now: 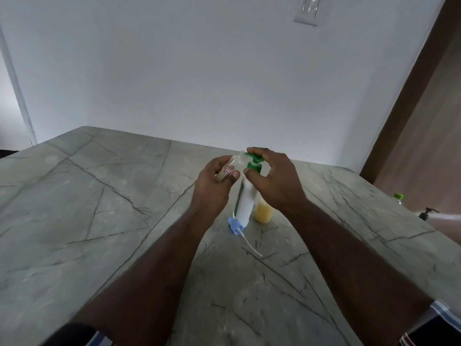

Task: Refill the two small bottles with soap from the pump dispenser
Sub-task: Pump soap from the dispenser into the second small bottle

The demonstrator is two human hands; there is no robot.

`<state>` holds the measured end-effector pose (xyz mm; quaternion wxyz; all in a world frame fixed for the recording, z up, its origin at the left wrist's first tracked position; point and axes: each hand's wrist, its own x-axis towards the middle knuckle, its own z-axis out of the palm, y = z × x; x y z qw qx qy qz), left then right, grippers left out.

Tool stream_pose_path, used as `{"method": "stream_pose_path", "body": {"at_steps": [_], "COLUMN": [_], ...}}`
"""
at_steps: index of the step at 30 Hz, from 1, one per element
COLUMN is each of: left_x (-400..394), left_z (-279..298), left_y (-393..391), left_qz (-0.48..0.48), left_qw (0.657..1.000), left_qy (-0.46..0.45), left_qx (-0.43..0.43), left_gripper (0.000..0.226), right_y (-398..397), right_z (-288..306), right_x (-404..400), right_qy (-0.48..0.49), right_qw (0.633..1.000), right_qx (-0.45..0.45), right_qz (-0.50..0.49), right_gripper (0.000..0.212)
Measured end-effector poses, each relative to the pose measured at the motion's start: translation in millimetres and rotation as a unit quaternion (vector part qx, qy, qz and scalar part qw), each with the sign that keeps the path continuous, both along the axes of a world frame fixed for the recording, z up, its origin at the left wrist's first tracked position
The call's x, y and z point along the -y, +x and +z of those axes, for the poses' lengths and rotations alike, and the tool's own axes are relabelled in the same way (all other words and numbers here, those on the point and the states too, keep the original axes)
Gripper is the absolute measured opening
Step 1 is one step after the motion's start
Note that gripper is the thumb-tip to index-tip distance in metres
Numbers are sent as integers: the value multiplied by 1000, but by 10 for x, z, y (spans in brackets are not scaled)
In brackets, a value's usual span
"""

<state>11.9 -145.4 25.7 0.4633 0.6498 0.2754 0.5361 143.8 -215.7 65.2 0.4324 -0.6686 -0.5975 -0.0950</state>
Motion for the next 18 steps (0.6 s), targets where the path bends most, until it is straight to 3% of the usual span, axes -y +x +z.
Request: {"method": "stream_pose_path", "body": {"at_steps": [18], "left_x": [15], "left_z": [10], "left_y": [-5], "left_qz": [6], "left_qw": [1000], "left_qy": [-2], "left_qx": [-6], "left_gripper": [32], "right_y": [-32], "right_z": [-8], "right_x": [18], "right_qy": [1], "right_qw": [1000], "right_qx": [-1], "right_qz": [2], "right_gripper": [47]}}
